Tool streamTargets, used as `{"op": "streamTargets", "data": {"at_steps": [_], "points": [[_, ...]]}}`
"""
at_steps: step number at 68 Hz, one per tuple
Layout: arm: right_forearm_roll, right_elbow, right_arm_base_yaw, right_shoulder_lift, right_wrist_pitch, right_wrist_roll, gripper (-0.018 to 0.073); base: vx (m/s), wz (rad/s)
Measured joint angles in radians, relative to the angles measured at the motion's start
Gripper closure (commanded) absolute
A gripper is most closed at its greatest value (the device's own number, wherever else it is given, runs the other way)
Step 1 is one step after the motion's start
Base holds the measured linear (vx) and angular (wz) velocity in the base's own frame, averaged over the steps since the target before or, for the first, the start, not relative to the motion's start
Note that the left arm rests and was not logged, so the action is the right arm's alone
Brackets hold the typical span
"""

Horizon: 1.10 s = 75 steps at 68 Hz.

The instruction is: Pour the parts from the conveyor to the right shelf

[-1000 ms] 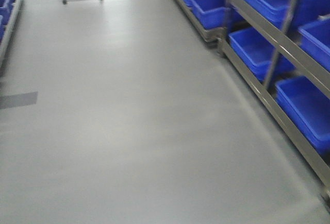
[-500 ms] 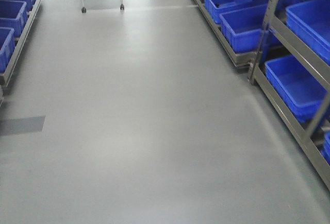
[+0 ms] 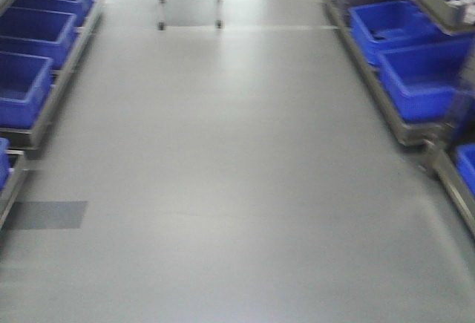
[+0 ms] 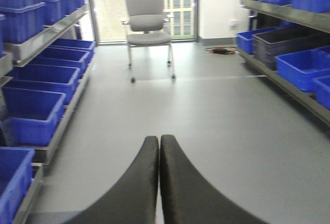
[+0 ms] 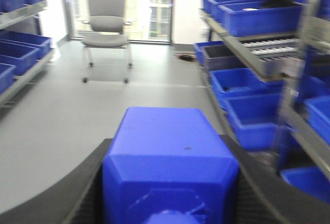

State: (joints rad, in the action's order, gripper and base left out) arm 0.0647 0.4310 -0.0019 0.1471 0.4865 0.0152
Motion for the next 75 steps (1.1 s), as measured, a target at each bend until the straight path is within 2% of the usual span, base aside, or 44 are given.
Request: {"op": "streamTargets", "data": {"at_steps": [34, 75], "points": [[0.0, 0.0, 0.0, 0.0, 0.0, 0.0, 0.0565, 0.49, 0.5], [0.0, 0.0, 0.0, 0.0, 0.0, 0.0, 0.0565, 0.45, 0.2]]}}
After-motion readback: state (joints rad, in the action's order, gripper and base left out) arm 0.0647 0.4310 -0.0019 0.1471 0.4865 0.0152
